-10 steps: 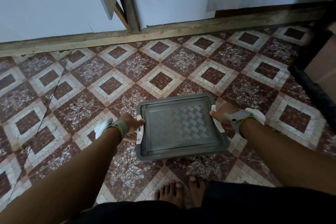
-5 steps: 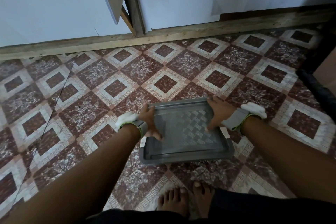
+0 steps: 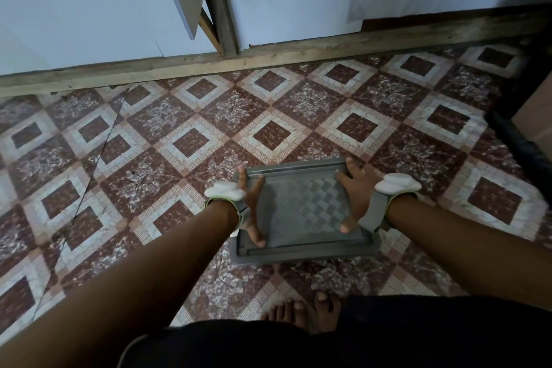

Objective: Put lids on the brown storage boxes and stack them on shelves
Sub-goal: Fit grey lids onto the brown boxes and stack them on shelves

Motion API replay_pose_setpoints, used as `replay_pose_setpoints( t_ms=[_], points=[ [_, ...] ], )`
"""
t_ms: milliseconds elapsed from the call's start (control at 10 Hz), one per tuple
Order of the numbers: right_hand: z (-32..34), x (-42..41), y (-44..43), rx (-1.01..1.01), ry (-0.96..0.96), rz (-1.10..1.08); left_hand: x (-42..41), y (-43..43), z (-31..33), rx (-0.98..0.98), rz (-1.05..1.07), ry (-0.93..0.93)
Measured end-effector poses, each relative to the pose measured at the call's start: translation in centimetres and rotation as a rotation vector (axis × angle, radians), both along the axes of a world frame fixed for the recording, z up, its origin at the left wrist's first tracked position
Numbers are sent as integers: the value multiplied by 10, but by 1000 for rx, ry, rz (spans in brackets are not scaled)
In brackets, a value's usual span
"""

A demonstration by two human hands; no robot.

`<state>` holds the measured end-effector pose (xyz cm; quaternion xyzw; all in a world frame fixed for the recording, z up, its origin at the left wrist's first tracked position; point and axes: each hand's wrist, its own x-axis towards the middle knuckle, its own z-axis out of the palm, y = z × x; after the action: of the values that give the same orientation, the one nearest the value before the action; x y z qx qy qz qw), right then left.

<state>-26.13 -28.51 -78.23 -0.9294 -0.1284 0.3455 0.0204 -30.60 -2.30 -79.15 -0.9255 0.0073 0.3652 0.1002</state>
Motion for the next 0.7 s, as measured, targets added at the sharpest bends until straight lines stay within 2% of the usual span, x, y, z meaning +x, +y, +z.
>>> replay_pose_setpoints(
  t_ms=[100,200,300,500,600,700],
  points=[
    [7,-11,-1,42,103,-39,-14,-9,10,40,-70,69],
    [7,-33,-19,-14,0,132,-29,-2,-8,42,-63,32],
    [8,-36,-28,-45,-4,250,-28,3,-22,12,-66,31],
    [-13,-25,-12,-3,84,-3,-33,5,-20,-13,-50,30],
    [-11,-20,-18,137,65,-45,-30,11,-5,-107,-16,-30],
    [-20,-27,-19,376,-102,-318,-24,12,-9,-341,236,-359]
  ],
)
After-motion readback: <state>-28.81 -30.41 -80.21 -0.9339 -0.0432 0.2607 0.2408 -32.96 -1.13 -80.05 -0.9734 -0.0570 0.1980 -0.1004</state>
